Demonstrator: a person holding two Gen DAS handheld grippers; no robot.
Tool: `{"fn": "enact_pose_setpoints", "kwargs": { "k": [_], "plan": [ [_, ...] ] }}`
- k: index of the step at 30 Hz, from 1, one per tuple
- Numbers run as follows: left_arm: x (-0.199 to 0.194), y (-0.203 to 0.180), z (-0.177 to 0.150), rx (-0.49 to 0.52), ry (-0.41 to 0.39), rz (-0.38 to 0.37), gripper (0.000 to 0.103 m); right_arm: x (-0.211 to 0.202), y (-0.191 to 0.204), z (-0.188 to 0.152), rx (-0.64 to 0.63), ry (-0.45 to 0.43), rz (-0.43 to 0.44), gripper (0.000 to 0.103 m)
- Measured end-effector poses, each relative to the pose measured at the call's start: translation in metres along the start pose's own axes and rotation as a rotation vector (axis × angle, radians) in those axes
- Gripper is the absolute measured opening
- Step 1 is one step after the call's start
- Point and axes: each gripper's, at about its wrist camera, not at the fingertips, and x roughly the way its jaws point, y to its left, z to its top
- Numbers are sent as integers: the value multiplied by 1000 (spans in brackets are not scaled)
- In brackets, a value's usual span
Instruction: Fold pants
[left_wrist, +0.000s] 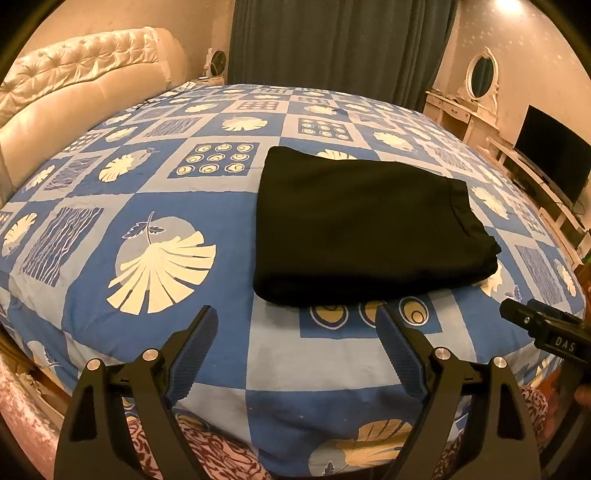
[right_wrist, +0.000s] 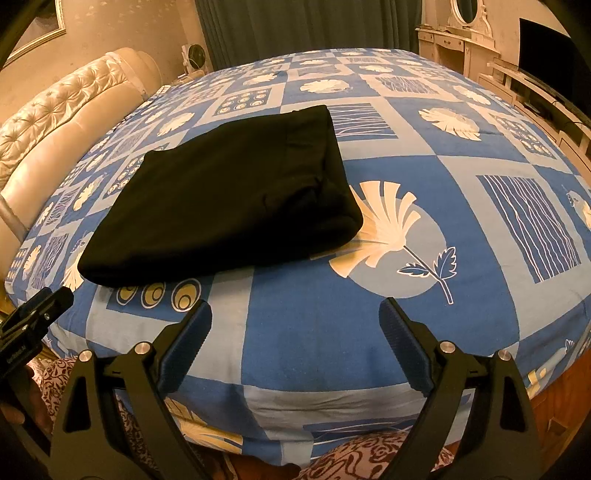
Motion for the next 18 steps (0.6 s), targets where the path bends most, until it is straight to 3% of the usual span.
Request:
{"fn": "enact_pose_setpoints", "kwargs": {
  "k": [18],
  "plan": [
    [-2,0,3,-15,-3,-8,86,0,1,0,2,3,1,92]
  ]
}}
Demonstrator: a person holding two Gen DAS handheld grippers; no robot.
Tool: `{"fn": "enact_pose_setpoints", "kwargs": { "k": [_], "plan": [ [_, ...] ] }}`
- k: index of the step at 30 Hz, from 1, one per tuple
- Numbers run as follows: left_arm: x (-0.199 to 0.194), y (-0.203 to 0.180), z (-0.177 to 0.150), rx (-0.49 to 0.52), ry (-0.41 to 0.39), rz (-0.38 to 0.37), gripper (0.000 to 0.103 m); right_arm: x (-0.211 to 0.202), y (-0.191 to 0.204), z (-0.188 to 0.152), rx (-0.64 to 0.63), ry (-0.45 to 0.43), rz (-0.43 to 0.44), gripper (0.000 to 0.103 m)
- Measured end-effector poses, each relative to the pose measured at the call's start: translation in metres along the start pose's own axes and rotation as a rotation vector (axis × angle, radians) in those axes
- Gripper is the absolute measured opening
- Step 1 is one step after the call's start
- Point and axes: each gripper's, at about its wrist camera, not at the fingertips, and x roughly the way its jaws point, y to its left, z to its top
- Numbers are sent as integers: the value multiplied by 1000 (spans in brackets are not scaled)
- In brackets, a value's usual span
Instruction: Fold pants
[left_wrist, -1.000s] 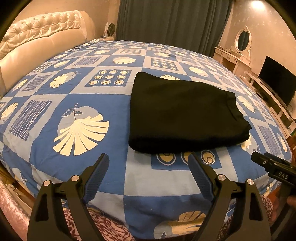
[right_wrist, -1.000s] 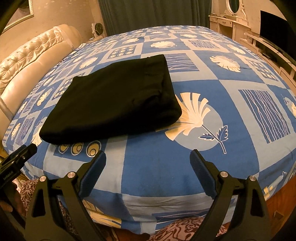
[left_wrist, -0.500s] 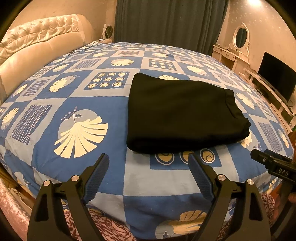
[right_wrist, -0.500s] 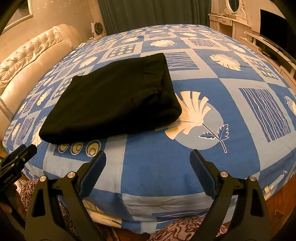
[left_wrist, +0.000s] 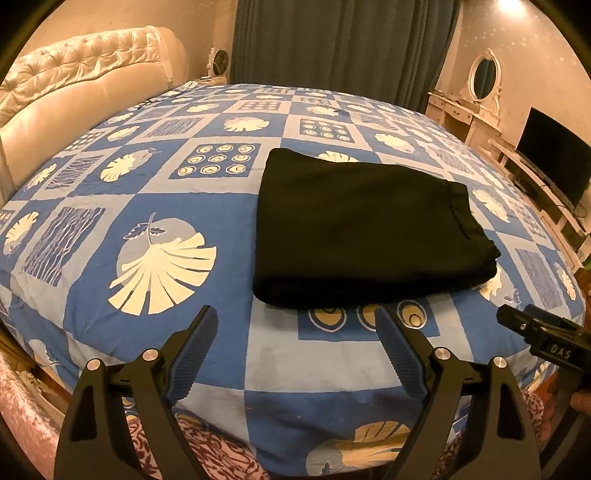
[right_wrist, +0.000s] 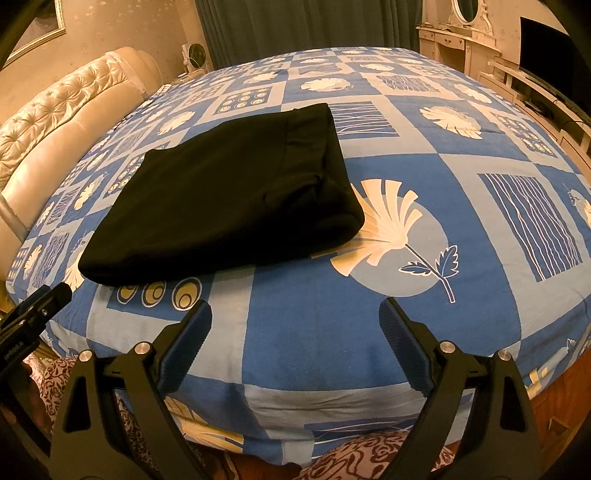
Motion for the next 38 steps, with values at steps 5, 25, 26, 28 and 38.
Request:
{"fn": "enact_pose_setpoints", "kwargs": {
  "k": [5,25,26,28,38],
  "plan": [
    [-6,-5,3,15,-22,22,86,0,0,0,0,0,0,92],
    [-10,-40,7,94,-85,154,91,3,-1,-6,25,19,19,92],
    [-11,-44,10,113,-106,179,91,4,-3,-4,29,21,21,92],
    [-13,-50,17,149,-114,159,91,3,-5,-5,42,22,23,92],
    [18,-13,53,59,13,-51,91,-5,-42,29,100,-6,48,92]
  ]
}}
